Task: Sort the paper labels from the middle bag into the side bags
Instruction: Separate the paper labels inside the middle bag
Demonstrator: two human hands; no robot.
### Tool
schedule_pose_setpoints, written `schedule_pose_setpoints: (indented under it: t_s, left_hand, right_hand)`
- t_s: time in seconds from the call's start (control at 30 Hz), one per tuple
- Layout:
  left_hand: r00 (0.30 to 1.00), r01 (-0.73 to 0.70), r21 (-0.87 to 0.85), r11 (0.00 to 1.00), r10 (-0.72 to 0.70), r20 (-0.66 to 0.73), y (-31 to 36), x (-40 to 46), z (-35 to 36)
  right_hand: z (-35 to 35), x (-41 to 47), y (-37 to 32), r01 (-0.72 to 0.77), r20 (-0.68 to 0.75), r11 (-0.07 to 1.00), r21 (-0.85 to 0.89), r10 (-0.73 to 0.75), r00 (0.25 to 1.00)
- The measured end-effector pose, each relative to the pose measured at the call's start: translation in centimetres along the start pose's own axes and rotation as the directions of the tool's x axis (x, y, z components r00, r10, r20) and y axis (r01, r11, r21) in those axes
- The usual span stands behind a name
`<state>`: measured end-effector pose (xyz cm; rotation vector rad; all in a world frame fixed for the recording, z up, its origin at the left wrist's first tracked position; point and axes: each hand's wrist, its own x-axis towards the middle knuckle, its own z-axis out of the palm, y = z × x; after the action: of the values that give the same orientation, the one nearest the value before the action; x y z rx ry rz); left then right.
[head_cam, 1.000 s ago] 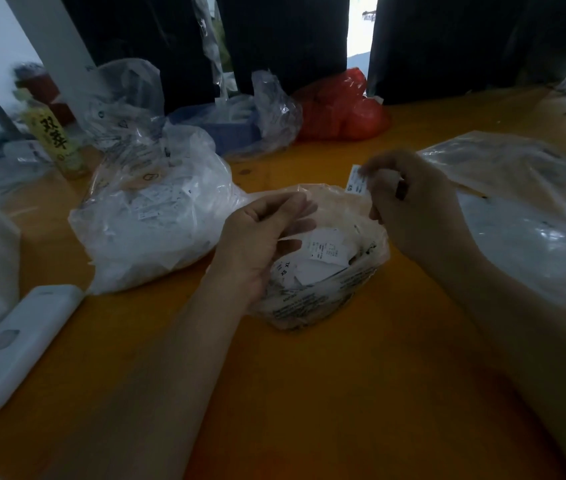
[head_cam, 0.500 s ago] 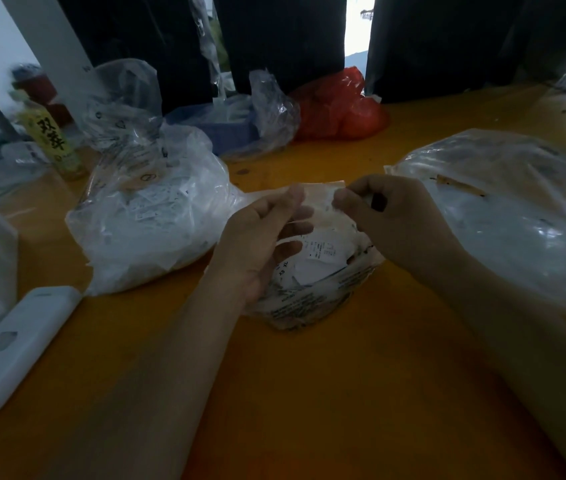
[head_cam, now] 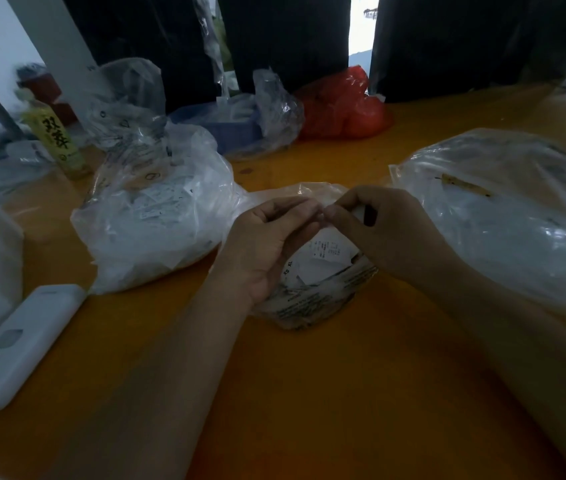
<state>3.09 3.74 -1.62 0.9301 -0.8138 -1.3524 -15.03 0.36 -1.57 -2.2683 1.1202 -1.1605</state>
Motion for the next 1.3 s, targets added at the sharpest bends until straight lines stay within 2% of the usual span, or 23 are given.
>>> schedule_pose_setpoints:
  t_s: [0.2,0.67,0.93,1.0,1.13,1.2,1.3]
  left_hand:
    - [1.0,-0.022,-0.068,0.997,0.024,0.021,-0.2,0.1,0.2]
    - [0.997,-0.075,-0.01,0.997,0.075,-0.017,-0.4,0.1,0.3]
    - [0.997,-0.05,-0.111,0.993,0.044,-0.057,-0.3,0.1,0.5]
    - [0.998,-0.038,-0.139,0.989,0.03,-0.061,-0.1,0.0,0.5]
    - [0.998,-0.034,-0.178,0.984,0.025,-0.05,0.1,0.0,0.4]
    - [0.999,-0.03,-0.179,0.983,0.023,-0.045,0.1,0.1,0.3]
    - [0.999,-0.027,-0.177,0.984,0.023,-0.029,0.0,0.1,0.3]
  right_hand:
    - [0.1,0.1,0.1,-0.005,-0.037,1.0,-0.03,0.004,0.999]
    - [0.3,0.0,-0.1,0.027,-0.026,0.995,-0.098,-0.03,0.999]
    - [0.3,0.1,-0.2,0.008,-0.054,0.998,-0.055,-0.011,0.998]
    - [0.1,0.3,0.2,-0.063,-0.11,0.998,0.003,0.063,0.992]
    - [-0.7,0.6,0.3,-0.124,-0.213,0.959,0.254,0.18,0.96]
    - [-1.0,0.7,0.2,-0.103,-0.219,0.939,0.328,0.182,0.958]
    - [-1.2,0.7,0.0,-0.074,-0.201,0.942,0.328,0.146,0.969]
